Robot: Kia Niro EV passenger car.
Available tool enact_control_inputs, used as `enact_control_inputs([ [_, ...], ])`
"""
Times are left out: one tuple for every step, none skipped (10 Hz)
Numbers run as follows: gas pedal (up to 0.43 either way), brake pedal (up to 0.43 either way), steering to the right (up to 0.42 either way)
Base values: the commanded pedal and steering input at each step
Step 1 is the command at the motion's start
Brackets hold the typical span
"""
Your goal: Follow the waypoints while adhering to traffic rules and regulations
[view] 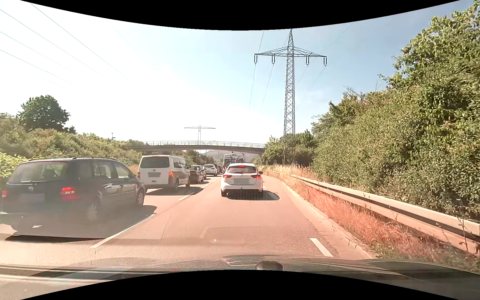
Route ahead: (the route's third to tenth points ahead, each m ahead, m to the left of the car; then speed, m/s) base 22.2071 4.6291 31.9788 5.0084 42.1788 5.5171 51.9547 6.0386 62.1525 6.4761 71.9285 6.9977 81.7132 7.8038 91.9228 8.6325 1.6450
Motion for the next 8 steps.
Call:
enact_control_inputs([
  [0.0,0.0,0.002],
  [0.0,0.0,0.002],
  [0.0,0.0,0.002],
  [0.0,0.0,0.002],
  [0.0,0.0,0.002],
  [0.0,0.0,0.002],
  [0.0,0.0,0.001],
  [0.0,0.0,0.0],
])
